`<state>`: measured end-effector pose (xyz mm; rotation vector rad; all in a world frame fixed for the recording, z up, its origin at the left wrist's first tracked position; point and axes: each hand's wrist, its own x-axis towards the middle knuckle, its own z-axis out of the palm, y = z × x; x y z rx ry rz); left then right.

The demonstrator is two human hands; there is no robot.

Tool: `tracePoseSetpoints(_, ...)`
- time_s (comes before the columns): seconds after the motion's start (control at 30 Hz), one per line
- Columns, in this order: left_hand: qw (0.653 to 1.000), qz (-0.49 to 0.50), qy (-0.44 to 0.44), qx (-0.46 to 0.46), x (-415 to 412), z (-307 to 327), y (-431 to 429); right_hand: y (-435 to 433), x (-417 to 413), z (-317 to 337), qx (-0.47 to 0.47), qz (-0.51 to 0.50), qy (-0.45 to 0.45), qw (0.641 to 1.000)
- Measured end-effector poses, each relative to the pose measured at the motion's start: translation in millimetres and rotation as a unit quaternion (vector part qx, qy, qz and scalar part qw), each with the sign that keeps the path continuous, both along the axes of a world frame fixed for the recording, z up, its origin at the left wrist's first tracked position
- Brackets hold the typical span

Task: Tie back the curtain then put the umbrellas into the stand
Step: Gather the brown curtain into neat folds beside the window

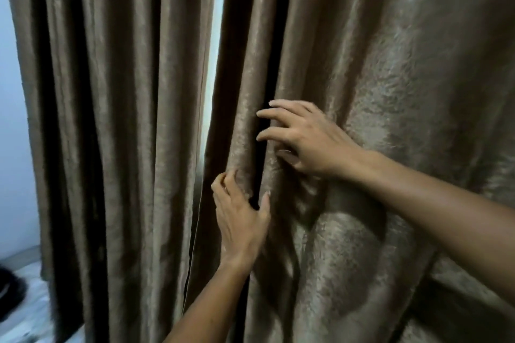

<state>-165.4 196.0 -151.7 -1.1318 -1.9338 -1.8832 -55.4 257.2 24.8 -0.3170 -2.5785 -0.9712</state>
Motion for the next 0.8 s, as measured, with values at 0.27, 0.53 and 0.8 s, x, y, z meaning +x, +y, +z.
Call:
tracePoseSetpoints(0.27, 0.993, -0.042, -0.060, -0.089, -23.2, -16.3, 8.0, 7.8, -17.6, 8.1, 0.083, -0.075, -0.061, 0.992)
tracePoseSetpoints(0.53, 1.000, -0.007, -0.006, -0.014, -29.4, -15.0, 7.3, -1.2, -15.0, 7.4, 0.132, -0.022, -0.061, 0.989)
tracePoseSetpoints(0.8, 0.979, -0.117, -0.157, -0.056, -108.5, -22.5, 20.9, 10.1, -117.2, 12.1, 0.152, -0.004, -0.145, 0.978)
